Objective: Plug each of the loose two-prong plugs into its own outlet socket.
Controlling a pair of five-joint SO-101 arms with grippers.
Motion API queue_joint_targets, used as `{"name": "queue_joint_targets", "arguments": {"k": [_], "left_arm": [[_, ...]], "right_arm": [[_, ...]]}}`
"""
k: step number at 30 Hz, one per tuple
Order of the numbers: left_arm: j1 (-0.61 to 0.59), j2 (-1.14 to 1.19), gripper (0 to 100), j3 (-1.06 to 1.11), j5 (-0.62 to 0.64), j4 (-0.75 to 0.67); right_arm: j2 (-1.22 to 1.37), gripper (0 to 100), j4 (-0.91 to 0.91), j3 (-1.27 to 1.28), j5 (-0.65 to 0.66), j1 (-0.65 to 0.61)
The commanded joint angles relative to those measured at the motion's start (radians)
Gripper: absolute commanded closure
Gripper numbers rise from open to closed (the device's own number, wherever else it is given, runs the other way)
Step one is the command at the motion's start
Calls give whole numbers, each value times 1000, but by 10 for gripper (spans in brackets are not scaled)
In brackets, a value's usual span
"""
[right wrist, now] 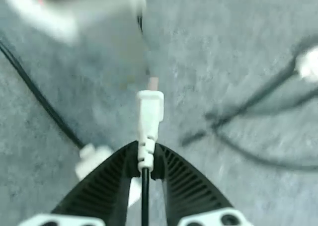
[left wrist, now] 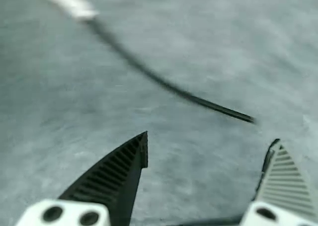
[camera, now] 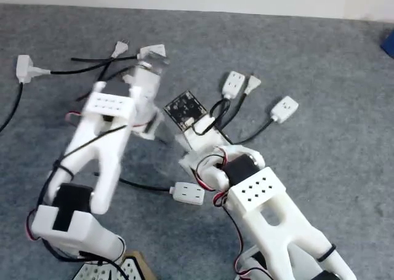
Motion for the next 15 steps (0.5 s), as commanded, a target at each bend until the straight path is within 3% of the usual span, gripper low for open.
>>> {"name": "queue_joint_targets", "arguments": {"k": [1,5,15], "left_arm": [[-122,-30,635,-33,98,-81],[-127,-30,635,4,172,-141],[-133,-28,635,39,173,-183]], "right_arm": [[-30,992,222,-74,-25,-12],[-21,992,506,-245,-176,-71],[136,992,664,-354,-146,-139]]}}
